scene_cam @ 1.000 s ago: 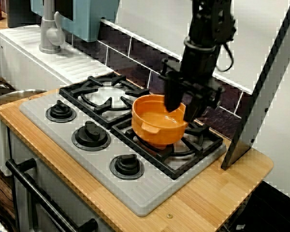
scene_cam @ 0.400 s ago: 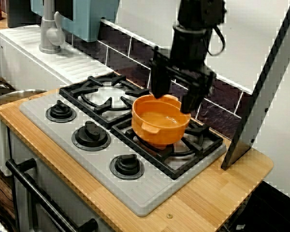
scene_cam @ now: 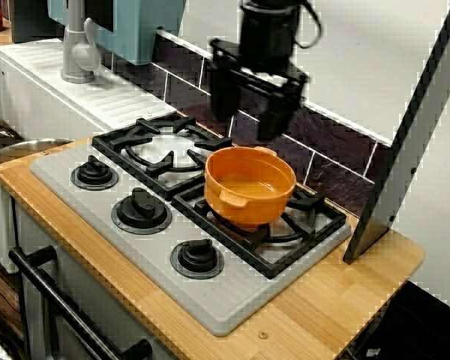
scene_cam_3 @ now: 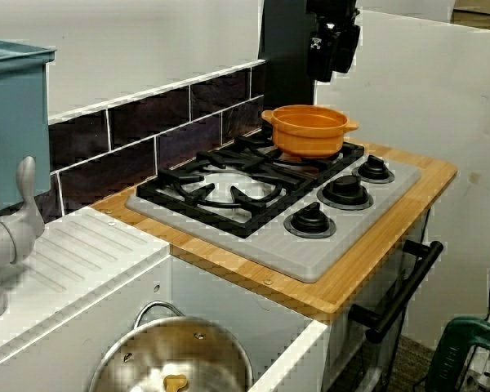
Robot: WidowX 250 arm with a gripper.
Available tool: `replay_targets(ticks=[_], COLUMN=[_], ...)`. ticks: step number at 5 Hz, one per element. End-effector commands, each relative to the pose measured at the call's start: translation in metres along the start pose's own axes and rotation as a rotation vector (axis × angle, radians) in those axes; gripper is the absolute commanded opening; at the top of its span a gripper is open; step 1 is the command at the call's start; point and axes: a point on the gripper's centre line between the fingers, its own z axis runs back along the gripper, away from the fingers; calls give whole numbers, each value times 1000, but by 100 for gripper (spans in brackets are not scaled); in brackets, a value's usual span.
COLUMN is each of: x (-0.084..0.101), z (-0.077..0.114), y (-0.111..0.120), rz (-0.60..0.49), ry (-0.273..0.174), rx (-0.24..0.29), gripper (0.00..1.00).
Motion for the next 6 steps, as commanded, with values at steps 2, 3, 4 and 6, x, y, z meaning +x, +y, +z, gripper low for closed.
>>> replay_targets(ticks=[2, 3, 4, 6], x=[-1, -2, -3, -4], z=[10, -3, -11, -21], y=[53, 50, 44, 25], rz=[76, 82, 93, 86], ry=[-41, -32, -24, -22], rx=[30, 32, 29, 31], gripper=[100, 100, 100, 100])
